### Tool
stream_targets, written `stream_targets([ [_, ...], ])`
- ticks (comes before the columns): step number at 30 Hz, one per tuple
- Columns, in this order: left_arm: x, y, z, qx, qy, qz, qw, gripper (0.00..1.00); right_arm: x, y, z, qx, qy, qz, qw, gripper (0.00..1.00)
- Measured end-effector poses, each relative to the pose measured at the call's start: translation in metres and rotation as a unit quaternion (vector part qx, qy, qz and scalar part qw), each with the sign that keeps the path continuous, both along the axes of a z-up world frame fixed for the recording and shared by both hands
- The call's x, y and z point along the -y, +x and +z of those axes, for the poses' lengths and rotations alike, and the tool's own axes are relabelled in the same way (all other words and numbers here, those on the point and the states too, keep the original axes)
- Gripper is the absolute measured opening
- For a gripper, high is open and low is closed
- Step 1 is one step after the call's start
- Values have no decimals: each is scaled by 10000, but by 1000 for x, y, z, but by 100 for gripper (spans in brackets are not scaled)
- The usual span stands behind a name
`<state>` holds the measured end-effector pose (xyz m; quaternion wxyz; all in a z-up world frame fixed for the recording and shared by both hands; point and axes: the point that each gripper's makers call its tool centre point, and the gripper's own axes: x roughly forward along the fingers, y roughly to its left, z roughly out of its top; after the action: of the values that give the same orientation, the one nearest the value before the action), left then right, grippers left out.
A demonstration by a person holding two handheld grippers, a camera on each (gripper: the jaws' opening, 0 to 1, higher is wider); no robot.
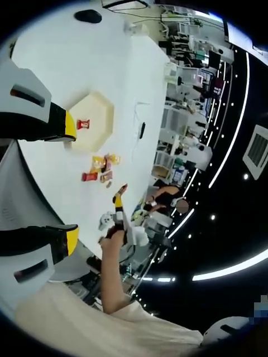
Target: Place the target food into the container with the food tongs after gripping and lifting it, then release it inside without dropping or visibly crushing the food.
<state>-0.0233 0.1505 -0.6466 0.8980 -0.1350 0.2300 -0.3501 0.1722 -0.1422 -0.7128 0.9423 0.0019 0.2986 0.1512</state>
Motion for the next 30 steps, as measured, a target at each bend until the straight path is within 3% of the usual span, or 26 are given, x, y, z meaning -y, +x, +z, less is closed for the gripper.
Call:
stream_targets([
  [8, 0, 1, 1, 43, -44, 13, 10000, 60, -10, 3, 14, 171, 27, 70, 9998, 23],
  [30, -6, -2, -2, 42, -122, 66, 9999, 60, -33, 5, 24, 266, 74, 249, 9993, 23],
])
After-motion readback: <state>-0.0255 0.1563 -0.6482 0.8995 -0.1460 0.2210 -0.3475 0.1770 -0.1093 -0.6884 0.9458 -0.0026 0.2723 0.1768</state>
